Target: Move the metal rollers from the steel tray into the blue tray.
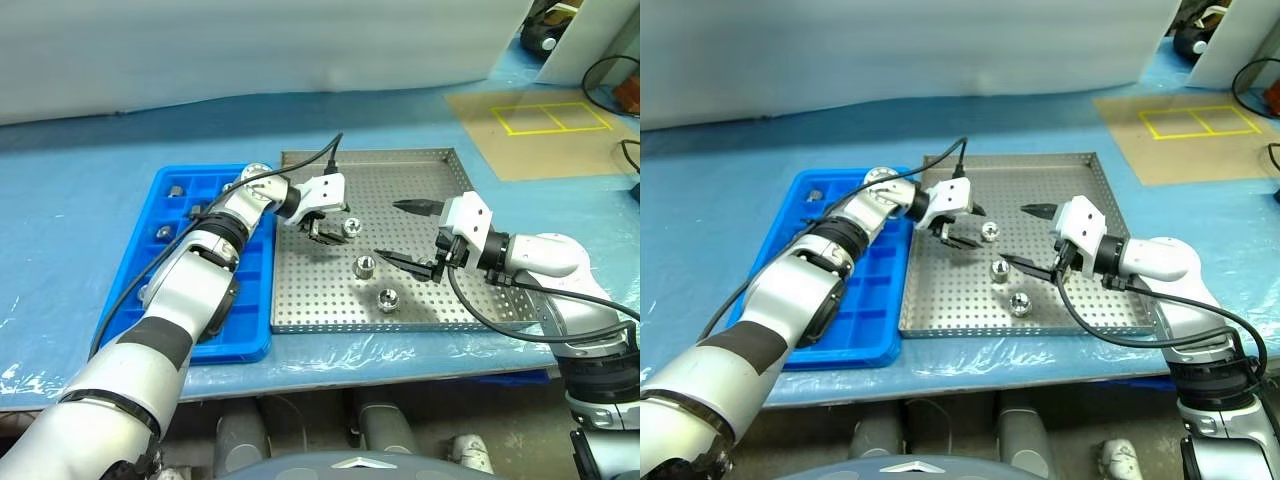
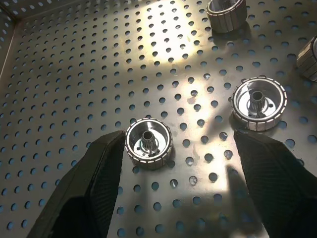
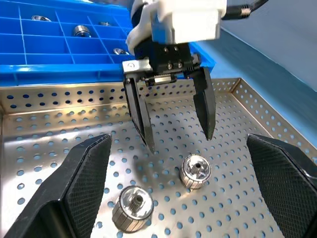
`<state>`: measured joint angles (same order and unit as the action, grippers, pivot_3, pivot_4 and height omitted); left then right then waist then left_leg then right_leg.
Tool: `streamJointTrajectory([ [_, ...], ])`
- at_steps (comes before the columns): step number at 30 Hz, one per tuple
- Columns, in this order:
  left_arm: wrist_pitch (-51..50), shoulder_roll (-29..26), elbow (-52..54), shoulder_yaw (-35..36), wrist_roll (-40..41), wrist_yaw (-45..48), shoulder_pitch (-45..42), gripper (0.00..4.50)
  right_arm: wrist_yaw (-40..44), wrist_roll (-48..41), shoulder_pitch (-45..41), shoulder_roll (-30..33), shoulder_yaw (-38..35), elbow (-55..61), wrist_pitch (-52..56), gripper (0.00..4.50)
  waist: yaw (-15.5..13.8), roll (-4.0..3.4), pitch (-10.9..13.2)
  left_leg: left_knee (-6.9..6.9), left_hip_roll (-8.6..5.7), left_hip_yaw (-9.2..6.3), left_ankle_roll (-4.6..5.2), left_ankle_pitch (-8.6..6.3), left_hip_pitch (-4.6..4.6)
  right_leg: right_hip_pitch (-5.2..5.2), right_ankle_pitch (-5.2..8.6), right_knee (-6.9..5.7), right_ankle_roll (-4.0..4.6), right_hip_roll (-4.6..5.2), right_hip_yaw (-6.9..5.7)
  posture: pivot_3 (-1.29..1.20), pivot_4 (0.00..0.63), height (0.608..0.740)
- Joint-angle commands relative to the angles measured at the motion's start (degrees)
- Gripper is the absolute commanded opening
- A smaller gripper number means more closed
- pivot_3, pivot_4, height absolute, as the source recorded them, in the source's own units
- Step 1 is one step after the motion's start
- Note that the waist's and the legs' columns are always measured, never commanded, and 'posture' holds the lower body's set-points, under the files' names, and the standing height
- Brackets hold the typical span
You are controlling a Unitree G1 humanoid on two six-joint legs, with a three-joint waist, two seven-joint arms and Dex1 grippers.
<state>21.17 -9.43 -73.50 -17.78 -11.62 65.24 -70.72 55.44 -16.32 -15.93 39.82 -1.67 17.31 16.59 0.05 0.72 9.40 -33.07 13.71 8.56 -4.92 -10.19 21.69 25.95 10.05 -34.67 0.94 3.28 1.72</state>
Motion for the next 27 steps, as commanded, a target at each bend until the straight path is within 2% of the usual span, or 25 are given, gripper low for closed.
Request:
streamJointTrajectory([
  [1, 1.19, 0.52, -1.49, -1.38, -4.08, -7.46, -1.49, 3.70, -1.98, -1.77, 1.69, 0.99, -2.81, 5.02, 1.62, 4.50, 0.46, 0.00, 0.00, 0.00, 0.00, 0.00, 0.02, -0.01, 0.00, -0.01, 0.00, 0.01, 0.00, 0.00, -0.01, -0.47, 0.150, 0.740],
  [7, -0.17, 2.57, -3.00, -0.52, -5.97, -13.49, -1.36, 3.70, -3.87, -2.50, 4.66, 1.54, -3.65, 8.48, 3.52, 4.50, 0.97, 0.00, 0.00, -0.08, -0.02, 0.00, 0.41, -0.24, 0.00, 0.00, -0.01, 0.19, -0.02, 0.03, 0.00, -0.50, 0.150, 0.740],
  [16, -2.02, 4.37, -3.55, 0.32, -6.16, -11.53, -0.26, 3.70, -5.45, -3.29, 7.42, 2.66, -4.86, 10.93, 4.75, 4.50, 1.38, 0.00, 0.00, -0.08, -0.03, 0.02, 0.56, -0.33, 0.00, -0.01, -0.01, 0.33, -0.02, 0.04, 0.05, -0.54, 0.150, 0.740],
  [23, -3.84, 5.32, -3.93, 0.33, -7.19, -13.53, 1.29, 3.70, -6.26, -3.45, 9.14, 3.33, -5.28, 11.97, 5.06, 4.50, 2.22, -0.01, 0.00, -0.07, -0.05, 0.03, 0.63, -0.37, 0.06, -0.02, -0.02, 0.49, -0.03, 0.06, 0.03, -0.55, 0.150, 0.740],
  [27, -4.35, 5.87, -3.96, 0.68, -7.44, -14.26, 1.72, 2.73, -6.35, -3.36, 8.81, 3.62, -5.30, 11.59, 4.86, 4.50, 2.39, -0.03, -0.02, -0.07, -0.06, 0.03, 0.80, -0.47, -0.01, -0.38, -0.16, 0.99, -0.15, 0.12, -0.02, -0.55, 0.150, 0.740],
])
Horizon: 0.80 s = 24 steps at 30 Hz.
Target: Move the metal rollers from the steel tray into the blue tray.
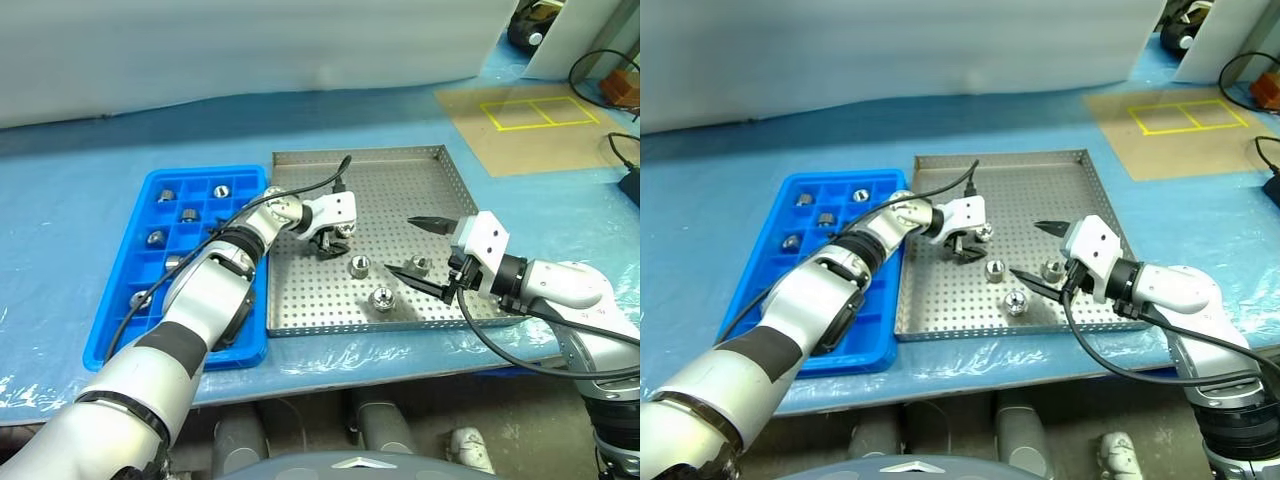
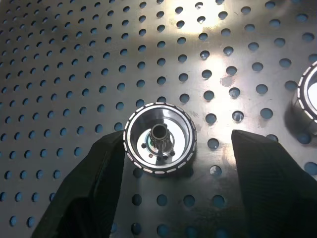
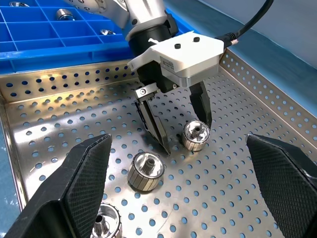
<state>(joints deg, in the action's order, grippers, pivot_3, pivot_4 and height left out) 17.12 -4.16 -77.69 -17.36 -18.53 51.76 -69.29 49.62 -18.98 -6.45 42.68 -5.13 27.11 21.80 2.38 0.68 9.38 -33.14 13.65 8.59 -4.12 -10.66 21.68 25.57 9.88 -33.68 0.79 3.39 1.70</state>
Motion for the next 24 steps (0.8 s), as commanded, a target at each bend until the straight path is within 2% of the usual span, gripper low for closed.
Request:
streamJointTrajectory([
  [1, -0.05, 0.59, 0.26, -0.11, -1.07, -1.46, 0.36, 2.41, -0.56, -0.72, -0.70, 0.78, -1.87, 1.77, -0.34, 4.50, 0.09, 0.00, 0.00, -0.01, -0.03, 0.03, 0.07, -0.04, -0.04, -0.06, 0.00, 0.06, 0.00, 0.02, 0.00, -0.55, 0.150, 0.740],
  [2, -0.02, 0.62, 0.27, -0.13, -1.23, -1.63, 0.41, 2.10, -0.59, -0.66, -0.72, 0.82, -1.86, 1.71, -0.41, 4.50, 0.10, 0.00, 0.00, 0.00, -0.03, 0.06, 0.10, -0.06, -0.04, -0.08, 0.00, 0.11, 0.00, 0.03, 0.00, -0.55, 0.150, 0.740],
  [6, -0.08, 0.51, 0.26, 0.53, -0.88, -0.77, 0.51, 2.10, -0.67, -0.53, -0.78, 0.85, -1.82, 1.36, -0.68, 4.50, 0.14, 0.00, 0.00, 0.04, -0.01, 0.06, 0.13, -0.09, -0.06, -0.15, 0.00, 0.21, 0.00, 0.03, 0.00, -0.55, 0.150, 0.740],
  [8, 0.45, 0.20, 0.31, 0.90, -0.64, -0.53, 0.55, 1.82, -0.79, -0.57, -0.90, 0.83, -1.74, 1.31, -0.68, 4.50, 0.17, 0.00, 0.00, 0.04, -0.01, 0.06, 0.13, -0.09, -0.07, -0.15, 0.00, 0.22, 0.00, 0.03, 0.01, -0.54, 0.150, 0.740],
  [12, 0.77, -0.89, 0.64, 1.53, -0.20, 0.73, -0.13, 1.76, -0.65, -0.69, -1.78, 0.72, -1.31, 0.81, -0.79, 4.50, 0.21, 0.00, 0.00, 0.04, -0.01, 0.06, 0.13, -0.09, -0.07, -0.14, 0.00, 0.22, 0.00, 0.03, 0.00, -0.52, 0.150, 0.740],
  [18, 2.58, -3.60, 2.93, 6.44, 5.66, 14.39, -2.03, 1.76, 1.98, -1.00, -6.51, -0.09, 1.71, -2.69, -1.89, 4.50, 0.06, 0.01, 0.01, 0.11, 0.00, 0.06, 0.12, -0.08, -0.06, -0.14, 0.00, 0.25, 0.00, 0.04, 0.00, -0.43, 0.150, 0.740],
  [21, 0.93, -6.56, 5.46, 9.54, 10.24, 24.71, -3.28, 1.76, 4.37, -0.64, -10.29, -0.82, 4.10, -6.39, -3.49, 4.50, -0.08, 0.01, 0.03, 0.18, 0.01, 0.06, 0.10, -0.07, -0.07, -0.12, -0.01, 0.25, 0.01, 0.04, 0.01, -0.36, 0.150, 0.740],
  [24, -0.34, -9.73, 8.33, 10.95, 12.57, 30.22, -3.85, 1.76, 6.46, -0.07, -13.77, -1.98, 6.39, -10.31, -5.54, 4.50, -0.52, 0.00, 0.04, 0.25, 0.03, 0.06, 0.07, -0.06, -0.10, -0.12, -0.01, 0.24, 0.02, 0.05, 0.00, -0.31, 0.150, 0.740],
])
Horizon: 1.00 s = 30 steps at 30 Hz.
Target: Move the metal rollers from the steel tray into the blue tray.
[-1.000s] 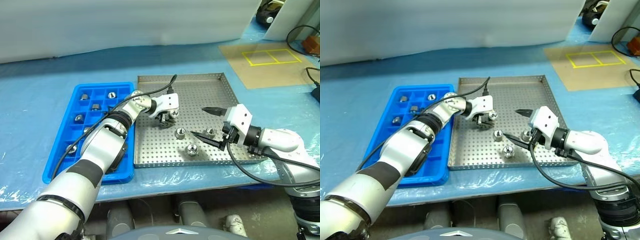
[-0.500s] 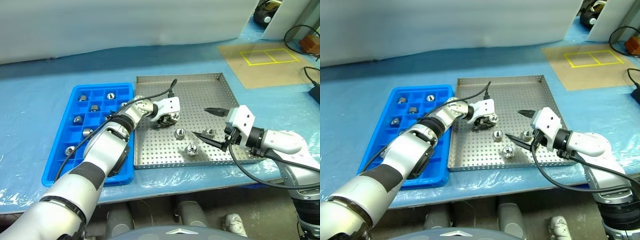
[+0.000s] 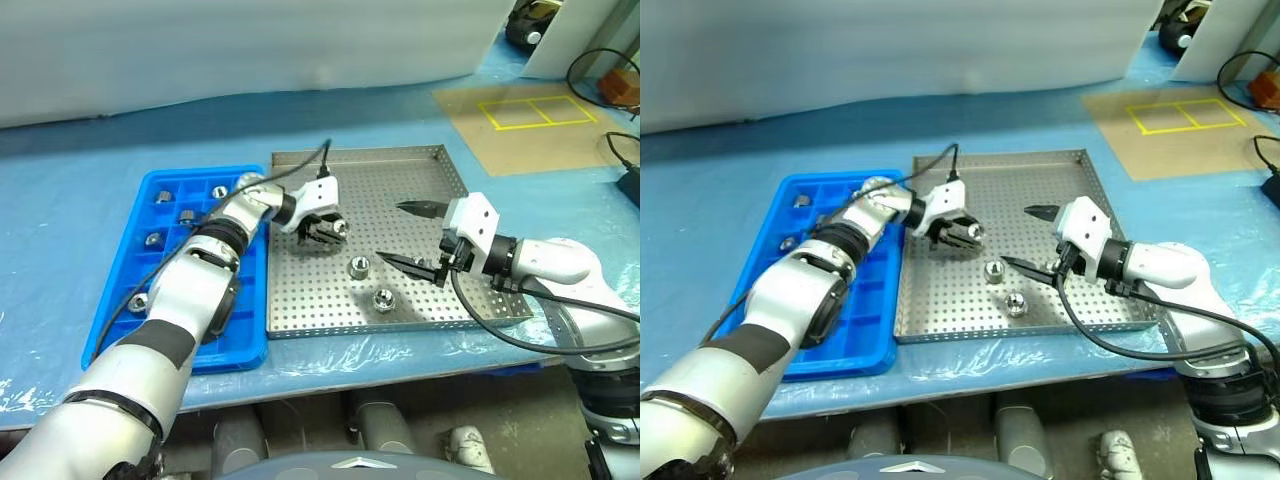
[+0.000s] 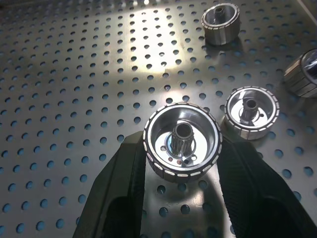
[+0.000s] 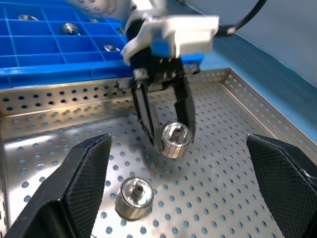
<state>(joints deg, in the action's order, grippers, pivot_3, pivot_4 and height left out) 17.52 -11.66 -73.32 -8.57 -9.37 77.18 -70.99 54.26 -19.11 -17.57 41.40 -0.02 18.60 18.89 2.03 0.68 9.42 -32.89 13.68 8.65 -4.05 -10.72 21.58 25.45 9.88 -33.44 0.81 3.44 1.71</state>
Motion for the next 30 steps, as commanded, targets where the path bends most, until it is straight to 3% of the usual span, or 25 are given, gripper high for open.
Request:
streamJointTrajectory([
  [1, -1.44, -3.30, 4.91, 2.68, 4.15, 5.68, -2.44, 1.76, 2.63, 0.33, -3.95, -1.24, 2.13, -3.46, -3.62, 4.50, -0.29, 0.00, 0.00, 0.02, 0.00, 0.00, 0.00, 0.00, -0.02, 0.00, 0.00, 0.00, 0.00, 0.01, 0.00, -0.26, 0.150, 0.740],
  [8, -16.07, -16.66, 23.43, 5.40, 10.34, 14.24, 2.22, 1.76, 9.11, 2.21, -14.78, -8.28, 9.05, -16.84, -10.77, 4.50, -2.09, -0.02, 0.09, 0.38, 0.09, 0.08, -0.32, 0.19, -0.12, 0.25, 0.05, -0.27, 0.12, 0.01, -0.06, -0.05, 0.150, 0.740],
  [14, -39.51, -34.90, 55.34, 6.66, 20.51, 15.32, 20.01, 1.76, 14.05, 3.61, -20.64, -13.76, 12.38, -26.49, -16.36, 4.50, -4.34, -0.13, 0.15, 0.77, 0.26, 0.09, -0.77, 0.46, 0.00, 0.63, 0.22, -0.49, 0.42, -0.05, -0.17, 0.09, 0.150, 0.740],
  [18, -48.23, -41.98, 68.87, 11.71, 25.17, 13.08, 32.88, 1.76, 16.59, 4.17, -23.13, -16.22, 13.17, -31.08, -19.07, 4.50, -6.44, -0.14, 0.19, 0.82, 0.37, 0.04, -0.86, 0.50, 0.26, 0.93, 0.43, -0.91, 0.73, -0.04, -0.46, 0.15, 0.150, 0.740],
  [23, -54.95, -45.34, 83.99, 18.64, 30.85, 8.19, 49.55, 1.76, 18.68, 4.79, -25.08, -18.65, 13.63, -34.91, -21.25, 4.50, -8.11, -0.15, 0.21, 0.73, 0.55, -0.12, -1.12, 0.63, 0.26, 0.95, 0.60, -1.31, 0.85, -0.01, -0.74, 0.19, 0.150, 0.740],
  [30, -53.93, -46.87, 93.50, 21.93, 31.31, 2.51, 67.54, 1.76, 19.96, 5.23, -25.07, -19.22, 13.42, -35.73, -21.99, 4.50, -8.97, -0.19, 0.24, 0.71, 0.95, -0.10, -1.28, 0.73, 0.11, 0.79, 0.68, -1.43, 0.89, -0.13, -0.95, 0.20, 0.150, 0.740],
])
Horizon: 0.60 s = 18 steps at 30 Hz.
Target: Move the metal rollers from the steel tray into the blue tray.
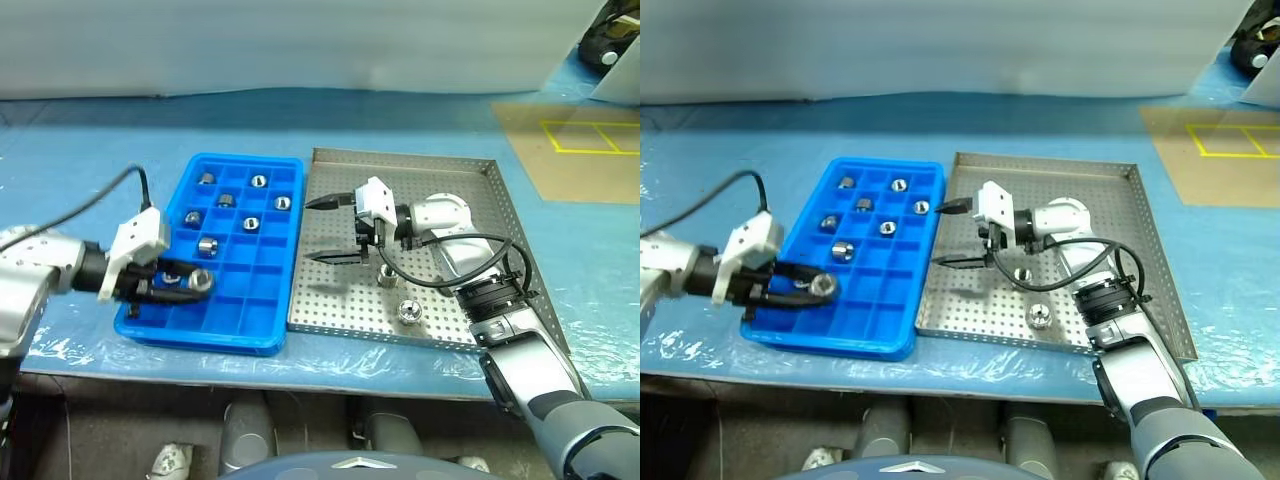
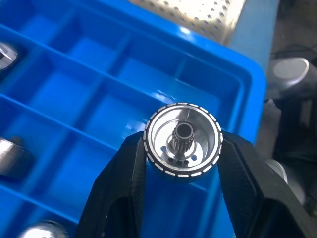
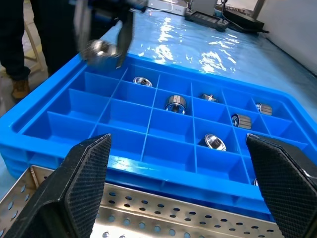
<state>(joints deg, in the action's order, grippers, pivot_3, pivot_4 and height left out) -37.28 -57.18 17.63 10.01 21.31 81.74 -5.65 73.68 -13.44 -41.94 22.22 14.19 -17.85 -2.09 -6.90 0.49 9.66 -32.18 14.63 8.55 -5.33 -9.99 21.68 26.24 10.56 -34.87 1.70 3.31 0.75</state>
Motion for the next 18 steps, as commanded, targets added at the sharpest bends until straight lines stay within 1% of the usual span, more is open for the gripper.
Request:
streamJointTrajectory([
  [1, 1.29, -1.59, 2.38, 3.80, 0.48, -2.62, 3.67, 1.76, 0.56, -0.42, -0.61, 0.01, -0.84, 0.81, -0.95, 4.50, -0.06, 0.00, 0.00, 0.00, 0.07, 0.00, -0.03, 0.02, 0.00, 0.00, 0.00, -0.02, 0.00, -0.04, -0.07, 0.20, 0.150, 0.740],
  [4, 2.65, -2.17, 0.76, 5.16, 0.22, -4.03, 6.47, 1.76, 0.49, -0.36, -0.16, 0.33, -1.05, 1.25, -0.78, 4.50, -0.10, 0.00, 0.00, 0.01, 0.14, 0.00, -0.05, 0.03, 0.01, 0.00, 0.00, -0.03, 0.01, -0.07, -0.17, 0.19, 0.150, 0.740],
  [8, 5.19, -2.78, -2.77, 5.48, -0.30, -5.58, 7.12, 1.76, 0.14, -0.37, 0.58, 0.83, -1.29, 1.97, -0.56, 4.50, -0.13, 0.00, 0.00, -0.02, 0.12, 0.00, -0.04, 0.03, 0.03, -0.03, 0.00, 0.03, 0.02, -0.07, -0.16, 0.18, 0.150, 0.740],
  [13, 4.85, -2.75, -3.64, 4.12, 1.42, -6.30, 5.85, 1.76, -0.41, -0.45, 1.22, 1.10, -1.21, 2.88, -0.16, 4.50, -0.08, 0.00, 0.00, -0.02, 0.14, 0.00, -0.04, 0.03, 0.04, -0.01, 0.05, 0.05, 0.08, -0.10, -0.17, 0.17, 0.150, 0.740],
  [17, 5.69, -3.48, -4.15, 2.26, 0.99, -5.38, 5.46, 1.76, -0.84, -0.44, 1.42, 1.16, -1.26, 3.20, -0.02, 4.50, 0.02, 0.00, 0.00, -0.02, 0.14, 0.00, -0.04, 0.03, 0.02, -0.01, 0.05, 0.03, 0.08, -0.10, -0.16, 0.16, 0.150, 0.740],
  [18, 5.44, -3.64, -4.52, 2.13, 1.23, -5.23, 5.22, 2.10, -0.93, -0.42, 1.47, 1.19, -1.28, 3.20, -0.08, 4.50, 0.02, 0.00, 0.00, -0.03, 0.14, 0.00, -0.04, 0.03, 0.01, -0.01, 0.05, 0.01, 0.09, -0.10, -0.16, 0.16, 0.150, 0.740],
])
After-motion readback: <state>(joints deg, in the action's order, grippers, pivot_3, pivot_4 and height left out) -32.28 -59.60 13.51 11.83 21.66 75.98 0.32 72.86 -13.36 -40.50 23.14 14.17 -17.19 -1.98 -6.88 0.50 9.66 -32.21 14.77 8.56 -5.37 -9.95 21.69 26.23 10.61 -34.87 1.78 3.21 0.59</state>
